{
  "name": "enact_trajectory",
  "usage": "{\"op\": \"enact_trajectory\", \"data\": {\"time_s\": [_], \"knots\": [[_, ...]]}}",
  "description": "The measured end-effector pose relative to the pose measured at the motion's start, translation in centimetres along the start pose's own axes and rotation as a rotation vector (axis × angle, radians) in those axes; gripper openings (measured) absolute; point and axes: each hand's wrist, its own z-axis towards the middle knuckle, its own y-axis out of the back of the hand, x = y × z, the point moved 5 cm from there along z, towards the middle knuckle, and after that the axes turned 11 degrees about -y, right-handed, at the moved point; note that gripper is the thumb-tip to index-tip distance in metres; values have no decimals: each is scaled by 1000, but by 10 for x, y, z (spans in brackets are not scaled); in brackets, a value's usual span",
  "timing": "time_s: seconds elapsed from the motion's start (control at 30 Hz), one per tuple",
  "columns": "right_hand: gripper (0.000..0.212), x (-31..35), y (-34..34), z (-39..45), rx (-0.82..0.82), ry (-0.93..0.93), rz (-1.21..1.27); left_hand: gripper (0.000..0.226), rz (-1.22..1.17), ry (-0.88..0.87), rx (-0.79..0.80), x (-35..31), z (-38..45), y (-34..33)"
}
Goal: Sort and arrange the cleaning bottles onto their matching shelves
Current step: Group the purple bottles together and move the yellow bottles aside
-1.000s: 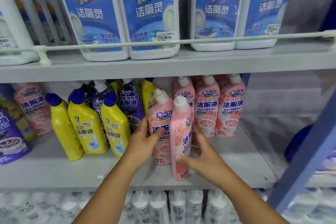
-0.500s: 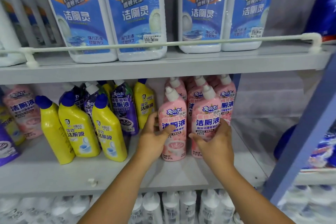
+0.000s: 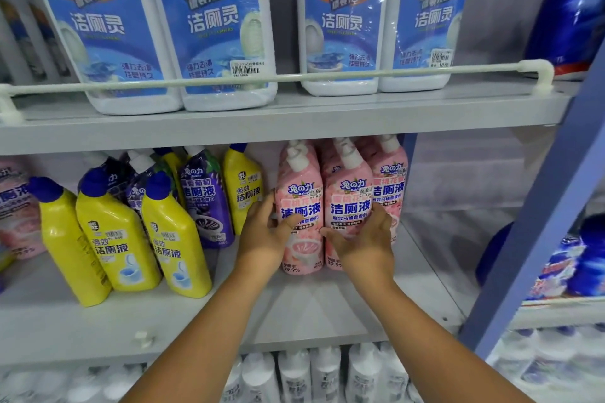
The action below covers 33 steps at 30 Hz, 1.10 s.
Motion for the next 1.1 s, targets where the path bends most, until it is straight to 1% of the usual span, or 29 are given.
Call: {"op": "enact_trajectory", "data": {"time_s": [0.13, 0.2, 0.27, 0.33, 0.43, 0.47, 0.53, 0.6, 0.63, 0.67, 0.7, 0.77, 0.8, 0.9, 1.03, 1.1], "knots": [[114, -1, -5, 8, 42, -14, 27, 53, 19, -2, 8, 4, 2, -1], [113, -5, -7, 11, 87, -13, 79, 54, 17, -5, 15, 9, 3, -2], [106, -13, -9, 14, 138, -8, 160, 56, -20, 15, 41, 15, 0, -6], [95, -19, -10, 16, 164, -4, 183, 58, -97, 36, 63, 20, -4, -11], [90, -22, -12, 15, 187, -25, 227, 55, -119, 36, 82, 19, -6, -12], [88, -21, -10, 11, 173, -29, 245, 52, -112, 43, 99, 18, -7, -10], [78, -16, 2, -10, 59, -19, 284, 47, -102, 62, 90, 19, -14, -1], [58, -10, 17, -43, -79, 46, 379, 48, -105, 101, -45, 19, -27, 23], [51, -3, 19, -61, -84, 110, 420, 46, -112, 135, -130, 18, -36, 39], [49, 7, 14, -77, -21, 160, 448, 43, -129, 169, -197, 17, -46, 55], [48, 16, 3, -89, 91, 172, 467, 39, -146, 189, -241, 16, -56, 71], [52, 34, -31, -108, 329, 135, 501, 35, -129, 204, -287, 12, -75, 104], [53, 44, -47, -116, 409, 125, 513, 33, -96, 207, -313, 9, -83, 123], [55, 77, -89, -145, 537, 160, 530, 30, 8, 225, -426, 9, -99, 184], [47, 110, -136, -192, 712, 151, 588, 32, 103, 263, -567, 33, -113, 276], [44, 126, -161, -213, 753, 190, 573, 35, 128, 257, -648, 47, -113, 320]]}}
